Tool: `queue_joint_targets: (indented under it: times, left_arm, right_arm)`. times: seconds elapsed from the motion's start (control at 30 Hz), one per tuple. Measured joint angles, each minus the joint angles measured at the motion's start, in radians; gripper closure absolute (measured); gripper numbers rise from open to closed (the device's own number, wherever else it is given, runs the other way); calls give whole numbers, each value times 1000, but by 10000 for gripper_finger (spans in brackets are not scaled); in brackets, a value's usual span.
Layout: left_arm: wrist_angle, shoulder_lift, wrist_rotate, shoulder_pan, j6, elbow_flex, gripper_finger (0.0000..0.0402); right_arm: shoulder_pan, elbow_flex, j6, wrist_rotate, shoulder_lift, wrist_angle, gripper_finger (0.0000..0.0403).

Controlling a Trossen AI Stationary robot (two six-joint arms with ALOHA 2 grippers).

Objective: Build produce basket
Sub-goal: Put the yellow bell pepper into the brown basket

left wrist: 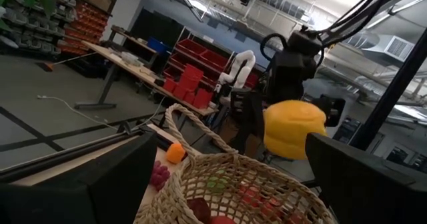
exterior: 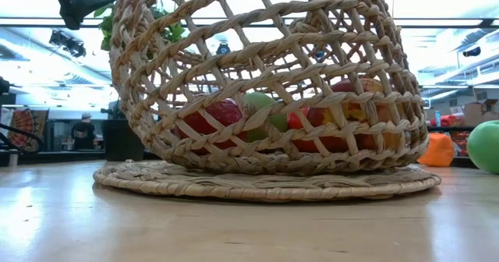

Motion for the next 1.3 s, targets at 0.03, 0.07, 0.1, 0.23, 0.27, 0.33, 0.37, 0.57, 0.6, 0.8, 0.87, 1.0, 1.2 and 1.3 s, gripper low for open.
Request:
queue_joint_targets:
  times: [0.03,0.07,0.1,0.23,0.27,0.33,0.37,0.57,0.6,0.8,0.87,1.0,1.2,1.3]
  left_arm:
    - [-1,0,0,0,0,0,12]
    - [-1,0,0,0,0,0,12]
    - [-1,0,0,0,0,0,12]
    - [-1,0,0,0,0,0,12]
    - [-1,0,0,0,0,0,12]
    - [-1,0,0,0,0,0,12]
    - [-1,0,0,0,0,0,12]
    - [-1,0,0,0,0,0,12]
    - [-1,0,0,0,0,0,12]
    - [-1,0,0,0,0,0,12]
    - [-1,0,0,0,0,0,12]
    - [-1,0,0,0,0,0,12]
    - [-1,0,0,0,0,0,12]
    - [-1,0,0,0,0,0,12]
  right_arm:
    - [4,0,-3,-12,0,-18,69]
    - [9,0,-8,-21,0,-39,69]
    - [15,0,-15,-27,0,-62,69]
    - [30,0,-54,-35,0,-111,69]
    - [31,0,-58,-32,0,-112,69]
    - [28,0,-65,-16,0,-100,69]
    - [23,0,-72,-5,1,-87,69]
    - [-7,0,-97,92,2,30,69]
    - [-12,0,-97,94,2,49,69]
    - [-18,0,-63,8,2,6,69]
    - [-14,0,-70,-36,2,-51,69]
    - [-7,0,-101,-65,2,-160,69]
    - [-19,0,-106,-27,2,-129,69]
    - [-31,0,-71,6,3,-44,69]
